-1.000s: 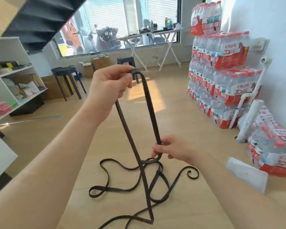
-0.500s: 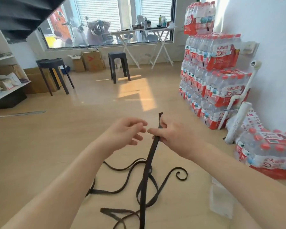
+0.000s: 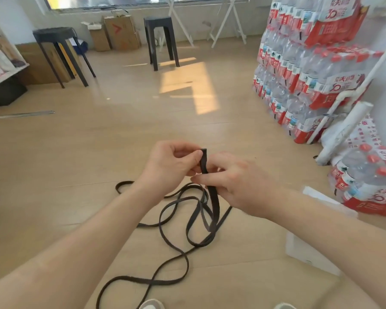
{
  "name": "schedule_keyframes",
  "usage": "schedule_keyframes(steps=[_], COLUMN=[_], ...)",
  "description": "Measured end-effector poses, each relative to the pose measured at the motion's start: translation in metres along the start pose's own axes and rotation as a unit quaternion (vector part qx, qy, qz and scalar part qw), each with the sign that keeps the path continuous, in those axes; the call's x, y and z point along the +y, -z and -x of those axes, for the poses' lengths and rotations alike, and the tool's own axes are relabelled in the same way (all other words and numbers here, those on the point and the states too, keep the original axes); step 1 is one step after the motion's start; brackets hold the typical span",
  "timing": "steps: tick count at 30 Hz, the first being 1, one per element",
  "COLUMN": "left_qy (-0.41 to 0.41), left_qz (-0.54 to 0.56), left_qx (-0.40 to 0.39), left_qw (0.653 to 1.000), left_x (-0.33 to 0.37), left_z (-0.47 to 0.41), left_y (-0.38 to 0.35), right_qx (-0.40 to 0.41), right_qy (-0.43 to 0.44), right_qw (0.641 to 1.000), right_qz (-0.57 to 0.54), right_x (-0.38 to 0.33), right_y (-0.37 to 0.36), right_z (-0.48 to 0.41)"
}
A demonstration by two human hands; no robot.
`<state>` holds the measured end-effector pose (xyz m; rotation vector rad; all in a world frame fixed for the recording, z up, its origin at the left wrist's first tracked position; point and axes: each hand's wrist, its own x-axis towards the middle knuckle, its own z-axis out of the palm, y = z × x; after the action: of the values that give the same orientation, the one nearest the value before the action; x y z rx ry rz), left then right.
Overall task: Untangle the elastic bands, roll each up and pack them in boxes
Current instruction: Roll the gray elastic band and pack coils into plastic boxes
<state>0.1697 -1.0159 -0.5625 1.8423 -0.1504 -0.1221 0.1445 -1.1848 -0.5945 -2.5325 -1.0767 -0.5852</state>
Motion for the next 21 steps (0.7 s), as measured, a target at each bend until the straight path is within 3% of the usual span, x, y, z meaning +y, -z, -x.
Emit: schedule_keyframes(steps=[2,3,6,7,21], left_qy=[0.013,0.020,0.027,0.026,0.034], left_qz=[0.006,0.016,0.044,0.050,0.064], left_qx=[0.018,0.018,0.008,0.003,-0.016], left_qw=[1.000,1.000,0.999,0.998,0.997], left_x=[-0.002,-0.002,0.000,0.001,0.006], left_z=[-0.003,-0.005,-0.007,-0.007,-0.006], left_y=[-0.002,-0.003,-0.007,-0.010,-0.034], right_qx=[0.044,0.073,0.088,0.072,0.060], right_qy=[-0.111,-0.200,-0.420,-0.442,-0.472], right_qw=[0.984,0.952,0.774,0.745,0.707], right_qz=[-0.132,-0.220,-0.465,-0.495,-0.523], right_x=[-0.001,-0.002,-0.004,-0.004,0.009], right_y=[0.004,0.008,0.016,0.017,0.029], right_z=[-0.002,-0.005,-0.014,-0.016,-0.007])
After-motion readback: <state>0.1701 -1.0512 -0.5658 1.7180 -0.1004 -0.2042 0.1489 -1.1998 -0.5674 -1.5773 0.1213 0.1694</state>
